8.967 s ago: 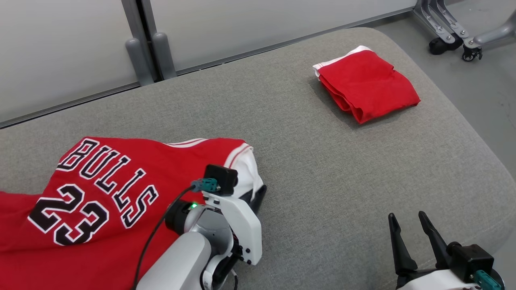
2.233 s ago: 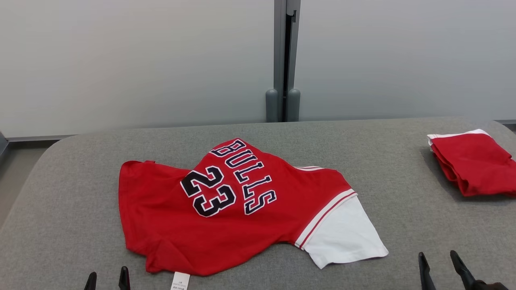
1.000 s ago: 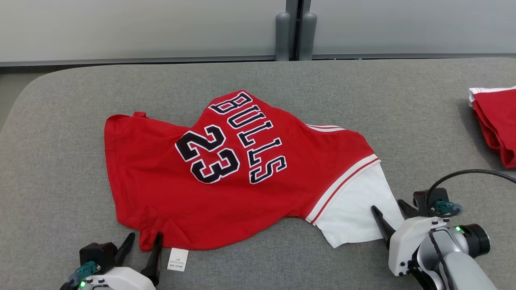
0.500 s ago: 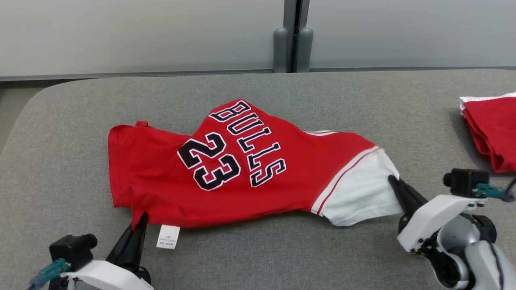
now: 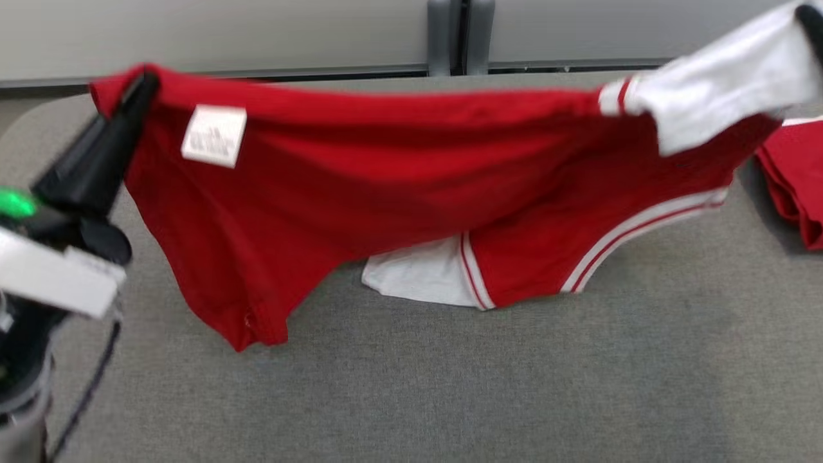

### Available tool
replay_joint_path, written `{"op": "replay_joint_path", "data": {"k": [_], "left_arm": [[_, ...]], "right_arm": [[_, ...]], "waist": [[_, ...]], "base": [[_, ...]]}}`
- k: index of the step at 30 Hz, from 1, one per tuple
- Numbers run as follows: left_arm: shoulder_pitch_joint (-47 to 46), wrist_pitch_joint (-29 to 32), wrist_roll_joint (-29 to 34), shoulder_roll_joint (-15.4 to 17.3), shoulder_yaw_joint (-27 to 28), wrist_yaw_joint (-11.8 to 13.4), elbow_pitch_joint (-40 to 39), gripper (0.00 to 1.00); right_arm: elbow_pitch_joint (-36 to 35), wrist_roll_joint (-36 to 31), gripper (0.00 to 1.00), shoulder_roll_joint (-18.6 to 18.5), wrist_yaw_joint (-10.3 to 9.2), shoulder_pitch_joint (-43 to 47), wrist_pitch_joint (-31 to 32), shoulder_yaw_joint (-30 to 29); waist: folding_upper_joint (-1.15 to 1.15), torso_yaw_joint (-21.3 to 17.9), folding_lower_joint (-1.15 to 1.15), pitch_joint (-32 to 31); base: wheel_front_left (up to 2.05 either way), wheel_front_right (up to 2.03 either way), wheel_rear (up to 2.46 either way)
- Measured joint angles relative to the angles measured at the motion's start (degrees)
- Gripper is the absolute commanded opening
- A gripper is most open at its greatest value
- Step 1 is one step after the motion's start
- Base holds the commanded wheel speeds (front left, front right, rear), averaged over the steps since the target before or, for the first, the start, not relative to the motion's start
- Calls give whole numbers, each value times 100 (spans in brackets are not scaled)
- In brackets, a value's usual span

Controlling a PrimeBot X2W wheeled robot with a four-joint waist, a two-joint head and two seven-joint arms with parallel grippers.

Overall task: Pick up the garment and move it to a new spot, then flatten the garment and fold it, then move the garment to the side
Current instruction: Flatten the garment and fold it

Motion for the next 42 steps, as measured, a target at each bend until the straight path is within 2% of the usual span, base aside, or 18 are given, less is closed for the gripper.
{"op": "replay_joint_path", "data": {"k": [4, 6, 9, 13, 14, 17, 20, 24, 27, 30, 36, 42], "left_arm": [[-1934, 443, -49, 126, -204, 154, 1151, 0], [-2860, 469, 52, 41, -363, 196, 1954, 0], [-4121, 342, 423, -43, -624, 129, 3198, 0], [-5527, -416, 964, -197, -747, -3, 4621, 0], [-5871, -725, 1061, -260, -704, 0, 4905, 0], [-6649, -1519, 1272, -379, -690, -201, 5526, 0], [-6791, -2121, 1444, -441, -771, -450, 6139, 0], [-6472, -2557, 1506, -497, -1110, -694, 6693, 0], [-5732, -2839, 1399, -542, -1455, -728, 6886, 0], [-4741, -3117, 964, -548, -1845, -747, 6595, 0], [-2518, -3540, 268, -135, -2473, -748, 5758, 0], [-141, -3911, -10, 149, -2463, -693, 4970, 0]], "right_arm": [[795, -786, 0, 289, 0, -1700, 342, -291], [1376, -1202, 0, 471, 0, -2585, 287, -422], [2316, -1919, 0, 614, 0, -3756, -136, -554], [3465, -2382, 0, 716, 0, -5060, -1114, -611], [3732, -2374, 0, 706, 0, -5371, -1348, -522], [4375, -2132, 0, 703, 0, -6103, -1830, -143], [4846, -1963, 0, 712, 0, -6187, -2237, 185], [4926, -1683, 0, 695, -1, -5552, -2516, 590], [4637, -1302, 0, 692, -1, -4381, -2684, 867], [4124, -808, 0, 543, -1, -2991, -2852, 1029], [2739, 11, 0, 282, 0, -225, -2996, 1336], [1830, 553, 0, 268, 0, 2302, -2937, 1427]], "waist": [[0, 18, 0, 528], [0, 33, 0, 810], [0, 58, 0, 1202], [0, 67, 1, 1625], [0, 64, 0, 1721], [0, 53, 1, 2012], [0, 33, 1, 2245], [0, -3, 1, 2363], [0, 15, 1, 2308], [0, 12, 1, 2107], [0, 31, 1, 1595], [0, -6, 0, 684]], "base": [[0, 0, 0], [0, 0, 0], [0, 0, 0], [0, 0, 0], [0, 0, 0], [0, 0, 0], [0, 0, 0], [0, 0, 0], [0, 0, 0], [0, 0, 0], [0, 0, 0], [0, 0, 0]]}}
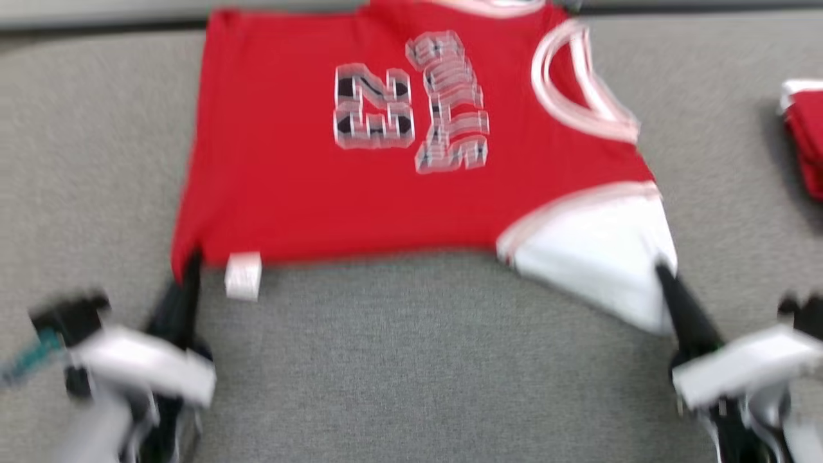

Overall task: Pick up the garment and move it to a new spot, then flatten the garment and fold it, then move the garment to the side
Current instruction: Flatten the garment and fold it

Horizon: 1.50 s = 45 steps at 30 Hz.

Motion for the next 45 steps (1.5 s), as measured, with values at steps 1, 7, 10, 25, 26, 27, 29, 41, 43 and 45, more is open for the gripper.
{"op": "replay_joint_path", "data": {"k": [1, 7, 10, 25, 26, 27, 29, 41, 43, 45], "left_arm": [[426, -8, -13, -15, 30, 87, -165, 0], [2384, -70, -99, -218, 181, 703, -1238, 0], [3312, -74, -137, -485, 178, 994, -1938, 0], [2244, 1214, -244, 8, 590, 2016, -3541, 0], [2020, 1356, -246, 24, 583, 2068, -3482, 0], [1807, 1527, -250, 53, 546, 2090, -3390, 0], [1400, 1777, -288, 46, 477, 2114, -3142, 5], [180, 1930, -189, -155, 240, 1747, -1604, 100], [415, 1929, -213, -87, 226, 1694, -1629, 100], [653, 1987, -292, -62, 186, 1655, -1683, 100]], "right_arm": [[-83, 13, 0, -3, 0, 350, 24, -19], [-397, 16, 0, 58, 0, 1876, 149, -167], [-658, 99, 0, 160, 0, 2523, 183, -341], [-742, -670, 0, 294, 0, 623, 1557, -868], [-626, -780, 0, 301, -1, 365, 1695, -902], [-500, -926, 0, 313, 0, 112, 1789, -950], [-218, -1187, 0, 318, -1, -404, 2008, -1018], [684, -1973, 100, 248, 0, -1823, 1919, -844], [444, -1971, 100, 27, 0, -1589, 1925, -757], [196, -2000, 100, -202, -1, -1255, 2018, -666]], "waist": [[0, -12, 0, -158], [0, -82, -1, -884], [0, -117, -1, -1183], [0, 20, -1, -645], [0, 51, -1, -589], [0, 81, -1, -531], [0, 140, -1, -402], [0, 359, -1, 100], [0, 347, -1, 64], [0, 332, -1, 46]], "base": [[0, 0, 0], [0, 0, 0], [0, 0, 0], [0, 0, 0], [0, 0, 0], [0, 0, 0], [0, 0, 0], [0, 0, 0], [0, 0, 0], [0, 0, 0]]}}
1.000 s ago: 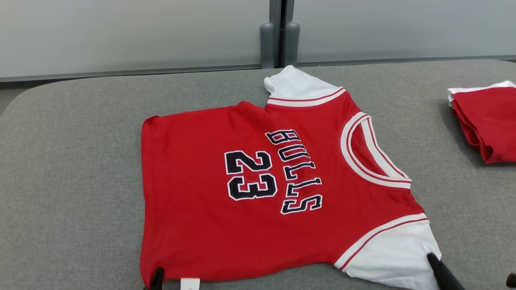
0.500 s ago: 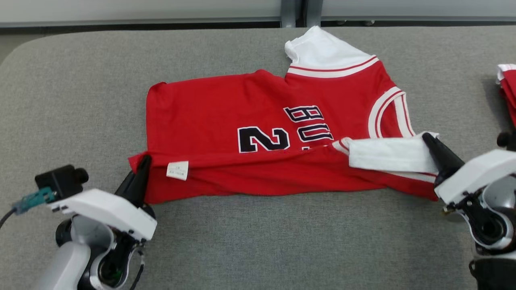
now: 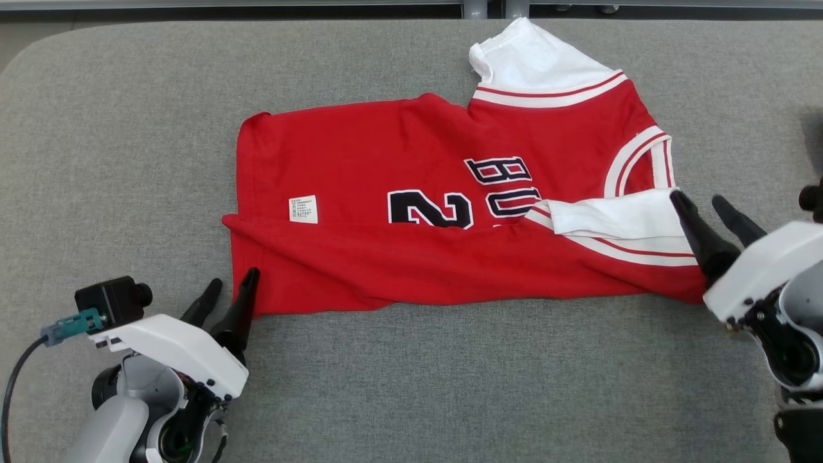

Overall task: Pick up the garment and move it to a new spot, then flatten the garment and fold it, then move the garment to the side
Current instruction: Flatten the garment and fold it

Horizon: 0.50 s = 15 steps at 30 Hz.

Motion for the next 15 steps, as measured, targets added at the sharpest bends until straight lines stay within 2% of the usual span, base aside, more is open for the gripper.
{"op": "replay_joint_path", "data": {"k": [4, 12, 14, 15], "left_arm": [[137, 36, 4, 47, -52, 1, -45, 100], [71, 189, -4, 45, -224, -197, -151, 100], [60, 242, -4, 62, -271, -268, -169, 87], [60, 246, -5, 64, -283, -304, -162, 72]], "right_arm": [[-390, -274, 100, -501, 1, 548, 343, 216], [-806, -661, 100, -936, 1, 943, 928, 519], [-877, -723, 100, -949, 1, 964, 1011, 564], [-884, -725, 100, -947, 1, 963, 1045, 587]], "waist": [[0, -4, 0, 72], [0, 22, 0, 281], [0, 28, 0, 309], [0, 26, 0, 321]], "base": [[0, 0, 0], [0, 0, 0], [0, 0, 0], [0, 0, 0]]}}
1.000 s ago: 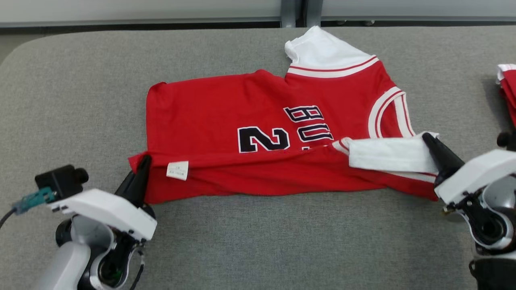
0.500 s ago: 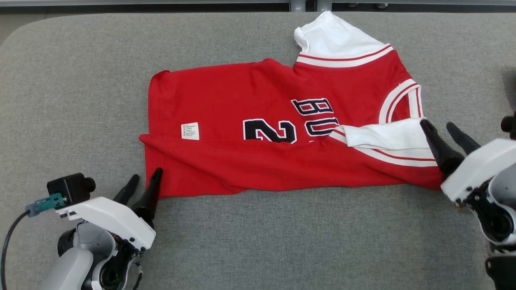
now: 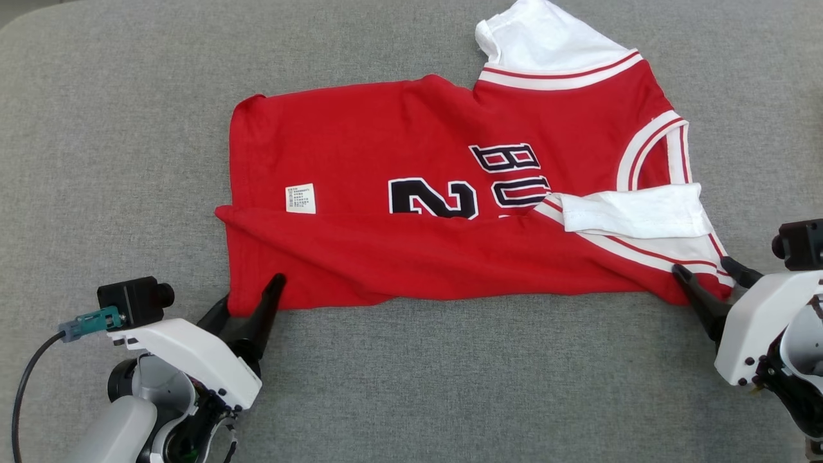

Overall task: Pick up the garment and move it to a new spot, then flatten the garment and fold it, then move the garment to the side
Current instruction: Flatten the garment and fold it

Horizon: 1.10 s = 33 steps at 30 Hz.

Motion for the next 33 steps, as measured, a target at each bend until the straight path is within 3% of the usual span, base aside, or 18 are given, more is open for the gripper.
{"op": "replay_joint_path", "data": {"k": [2, 3, 4, 5, 7, 8, 13, 17, 22, 26, 27, 28, 29, 33], "left_arm": [[-25, 41, 8, 31, -78, -130, 3, 18], [-34, 58, -1, 33, -103, -180, 3, 0], [-56, 112, 0, 45, -155, -266, -4, 0], [-75, 151, -1, 38, -204, -312, -2, 0], [-90, 216, -2, 4, -272, -356, 34, 0], [-96, 243, -19, -4, -288, -388, 51, 0], [74, 430, -314, 196, -202, -558, 2, 0], [554, 552, -503, 650, -30, -636, -333, 0], [1310, 679, -704, 1070, 58, -589, -1066, 0], [1945, 622, -769, 1139, 15, -427, -1445, 0], [2042, 572, -762, 1118, 5, -365, -1491, 9], [2126, 509, -754, 1091, 9, -287, -1523, 36], [2181, 433, -727, 1063, 24, -207, -1545, 100], [2241, 170, -381, 1177, 186, 151, -1755, 100]], "right_arm": [[9, -40, 100, -29, 0, -30, 31, 82], [36, -26, 100, -27, -1, -58, 52, 107], [76, -3, 100, -29, -1, -107, 59, 135], [123, -1, 79, -40, -1, -165, 63, 178], [243, 40, 9, -111, 0, -286, 67, 274], [302, 114, 0, -149, 0, -339, 111, 338], [427, 657, 0, -411, 0, -382, 343, 336], [126, 1249, 0, -753, 2, -136, 731, 92], [-412, 1834, 0, -1111, 3, 598, 1533, -291], [-695, 2001, 0, -1072, 2, 1065, 1904, -405], [-734, 1974, 40, -1015, 2, 1111, 1898, -419], [-764, 1924, 100, -967, 2, 1150, 1878, -420], [-790, 1862, 100, -940, 1, 1192, 1878, -410], [-1177, 1801, 100, -906, -1, 1062, 1771, -650]], "waist": [[0, -7, 0, 22], [0, -9, 0, 33], [0, -11, 0, 43], [0, -11, 0, 43], [0, -6, 0, 29], [0, -5, 0, 13], [0, 1, 0, -192], [0, -6, 0, -434], [0, -35, 0, -668], [0, -100, 0, -633], [0, -112, 0, -613], [0, -120, 0, -589], [0, -127, 0, -564], [0, -136, 0, -473]], "base": [[0, 0, 0], [0, 0, 0], [0, 0, 0], [0, 0, 0], [0, 0, 0], [0, 0, 0], [0, 0, 0], [0, 0, 0], [0, 0, 0], [0, 0, 0], [0, 0, 0], [0, 0, 0], [0, 0, 0], [0, 0, 0]]}}
